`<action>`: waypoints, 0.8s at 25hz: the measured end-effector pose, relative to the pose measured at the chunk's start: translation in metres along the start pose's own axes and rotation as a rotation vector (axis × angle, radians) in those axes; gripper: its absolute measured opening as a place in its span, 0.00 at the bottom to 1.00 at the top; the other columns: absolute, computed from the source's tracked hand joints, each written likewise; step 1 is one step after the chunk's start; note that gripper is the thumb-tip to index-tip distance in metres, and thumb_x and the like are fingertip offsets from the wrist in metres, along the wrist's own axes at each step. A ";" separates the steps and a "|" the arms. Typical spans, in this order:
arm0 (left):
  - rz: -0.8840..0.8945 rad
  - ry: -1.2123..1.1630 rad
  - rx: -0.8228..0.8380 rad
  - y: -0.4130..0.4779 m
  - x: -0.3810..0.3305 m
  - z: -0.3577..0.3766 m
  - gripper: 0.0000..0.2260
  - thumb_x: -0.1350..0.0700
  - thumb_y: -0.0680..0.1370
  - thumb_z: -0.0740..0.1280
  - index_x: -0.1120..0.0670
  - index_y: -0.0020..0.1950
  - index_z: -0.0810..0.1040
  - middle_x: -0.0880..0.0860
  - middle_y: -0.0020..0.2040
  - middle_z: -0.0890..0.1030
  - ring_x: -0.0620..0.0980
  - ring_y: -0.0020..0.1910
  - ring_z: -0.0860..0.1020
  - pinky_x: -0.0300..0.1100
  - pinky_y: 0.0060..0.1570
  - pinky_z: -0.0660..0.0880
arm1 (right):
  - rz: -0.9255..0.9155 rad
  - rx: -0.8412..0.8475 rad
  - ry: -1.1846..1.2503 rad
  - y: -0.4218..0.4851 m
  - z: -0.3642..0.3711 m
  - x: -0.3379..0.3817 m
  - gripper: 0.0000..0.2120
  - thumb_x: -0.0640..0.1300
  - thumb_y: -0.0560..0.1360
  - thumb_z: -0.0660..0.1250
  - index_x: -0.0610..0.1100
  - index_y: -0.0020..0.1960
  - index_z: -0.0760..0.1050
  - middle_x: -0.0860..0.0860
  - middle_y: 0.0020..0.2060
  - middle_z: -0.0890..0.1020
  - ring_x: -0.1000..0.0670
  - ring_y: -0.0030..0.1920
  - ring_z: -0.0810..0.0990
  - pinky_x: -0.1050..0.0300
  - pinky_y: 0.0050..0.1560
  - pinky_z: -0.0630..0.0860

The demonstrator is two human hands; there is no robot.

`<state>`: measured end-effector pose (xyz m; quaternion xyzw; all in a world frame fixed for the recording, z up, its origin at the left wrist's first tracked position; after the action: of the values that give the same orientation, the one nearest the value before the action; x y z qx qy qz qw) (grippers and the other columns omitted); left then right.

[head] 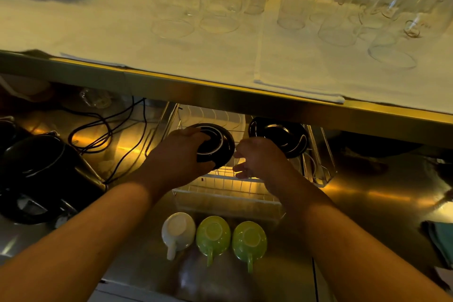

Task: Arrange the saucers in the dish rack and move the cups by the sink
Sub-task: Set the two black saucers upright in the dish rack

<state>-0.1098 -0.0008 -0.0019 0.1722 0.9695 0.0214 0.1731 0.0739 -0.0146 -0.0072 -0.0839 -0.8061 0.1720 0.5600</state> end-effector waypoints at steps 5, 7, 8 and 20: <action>-0.010 0.033 0.043 0.001 0.005 0.013 0.30 0.39 0.75 0.73 0.51 0.73 0.73 0.53 0.72 0.76 0.54 0.71 0.72 0.49 0.69 0.69 | 0.156 0.024 0.325 0.005 0.016 -0.012 0.04 0.42 0.80 0.63 0.46 0.49 0.76 0.41 0.50 0.83 0.45 0.37 0.86 0.52 0.38 0.83; -0.006 0.031 0.034 -0.002 0.005 0.015 0.30 0.40 0.76 0.72 0.51 0.74 0.73 0.53 0.73 0.75 0.54 0.72 0.71 0.50 0.70 0.68 | 0.177 0.019 0.436 0.006 0.021 -0.014 0.04 0.43 0.80 0.63 0.45 0.50 0.76 0.40 0.49 0.83 0.46 0.34 0.86 0.54 0.35 0.82; -0.005 0.029 0.029 -0.003 0.004 0.015 0.30 0.40 0.76 0.71 0.51 0.74 0.72 0.53 0.73 0.75 0.54 0.72 0.71 0.50 0.71 0.68 | 0.170 -0.010 0.444 0.007 0.022 -0.015 0.06 0.43 0.79 0.64 0.43 0.53 0.76 0.40 0.49 0.83 0.47 0.34 0.85 0.55 0.33 0.81; -0.166 -0.378 -0.227 -0.016 -0.011 -0.009 0.24 0.41 0.76 0.72 0.47 0.70 0.73 0.43 0.60 0.79 0.43 0.55 0.77 0.33 0.44 0.68 | -0.098 -0.182 0.426 0.016 0.026 0.031 0.07 0.43 0.78 0.68 0.55 0.49 0.77 0.45 0.56 0.81 0.42 0.53 0.83 0.44 0.47 0.84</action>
<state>-0.1086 -0.0196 0.0087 0.0721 0.9220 0.0832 0.3711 0.0380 0.0058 0.0057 -0.1293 -0.6850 0.0497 0.7152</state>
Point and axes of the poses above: each hand's wrist, its own y-axis towards the middle knuckle, its own z-axis out of the palm, x = y × z, the point moved 6 cm from there along y, towards the middle knuckle
